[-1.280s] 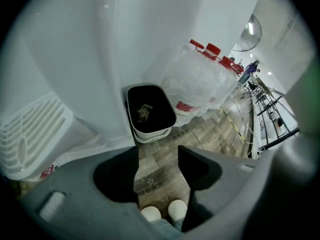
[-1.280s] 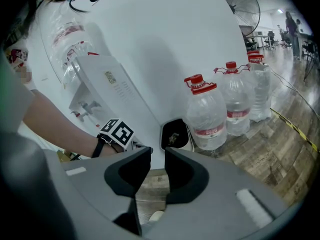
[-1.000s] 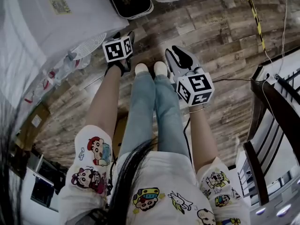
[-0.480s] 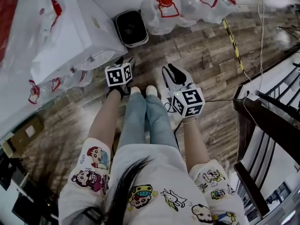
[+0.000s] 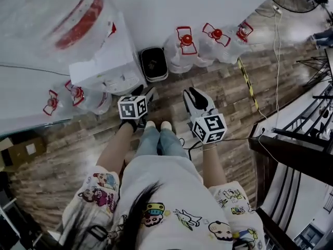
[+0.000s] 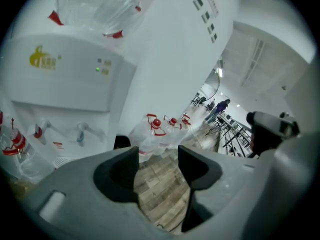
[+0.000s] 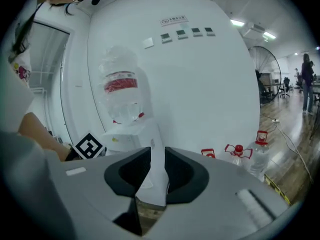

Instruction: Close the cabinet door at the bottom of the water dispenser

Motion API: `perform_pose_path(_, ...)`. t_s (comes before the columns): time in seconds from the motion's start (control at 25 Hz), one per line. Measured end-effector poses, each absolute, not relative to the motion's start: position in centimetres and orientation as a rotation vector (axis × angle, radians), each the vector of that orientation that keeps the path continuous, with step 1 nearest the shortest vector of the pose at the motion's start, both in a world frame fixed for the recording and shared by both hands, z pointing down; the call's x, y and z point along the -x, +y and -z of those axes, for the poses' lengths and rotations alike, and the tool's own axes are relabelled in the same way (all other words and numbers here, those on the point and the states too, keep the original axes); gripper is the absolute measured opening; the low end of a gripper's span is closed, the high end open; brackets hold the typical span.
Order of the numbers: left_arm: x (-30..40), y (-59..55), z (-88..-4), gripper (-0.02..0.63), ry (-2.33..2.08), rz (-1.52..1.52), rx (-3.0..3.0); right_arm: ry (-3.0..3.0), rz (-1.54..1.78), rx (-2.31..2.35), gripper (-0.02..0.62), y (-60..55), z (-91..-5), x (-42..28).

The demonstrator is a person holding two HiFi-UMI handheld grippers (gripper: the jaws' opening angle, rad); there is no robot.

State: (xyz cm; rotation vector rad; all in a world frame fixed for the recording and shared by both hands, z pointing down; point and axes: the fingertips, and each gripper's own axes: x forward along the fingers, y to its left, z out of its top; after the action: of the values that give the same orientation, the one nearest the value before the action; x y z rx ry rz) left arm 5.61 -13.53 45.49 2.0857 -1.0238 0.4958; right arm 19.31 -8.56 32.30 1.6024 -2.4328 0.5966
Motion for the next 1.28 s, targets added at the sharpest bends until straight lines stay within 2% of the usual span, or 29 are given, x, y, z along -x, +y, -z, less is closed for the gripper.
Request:
perform_pose_path(0.32,-4.0,-11.3,-30.7,0.241,-1.020,-0.156,-2.288,-2.573,-0.396,-1.578,0.100,-7.0,-22.8,-17.6)
perform_pose_path(0.6,-1.4,-8.4,-20.2,0.163,-1.082,0.104,-2.425,-2.691,-0.327,-1.563,0.082,-5.6,-17.8,-16.3)
perform_pose_path(0.88,-0.8,-4.7,-17.0,0.081,-1.137,0.053,-2.570,-2.760,-0.290,-1.547,0.030,-4.6,-15.1,-15.9)
perform_pose_path(1.12,0.1,-3.6,-16.9,0.005,-1.208,0.023,-2.584,-2.773,-0.274,-1.528,0.010,-4.0,-14.6,-15.7)
perform_pose_path(1.28,0.6,-3.3,-17.4,0.000,-1.236,-0.005,-2.579,-2.765,-0.289,-1.511,0.009,-3.6,-15.2,-15.3)
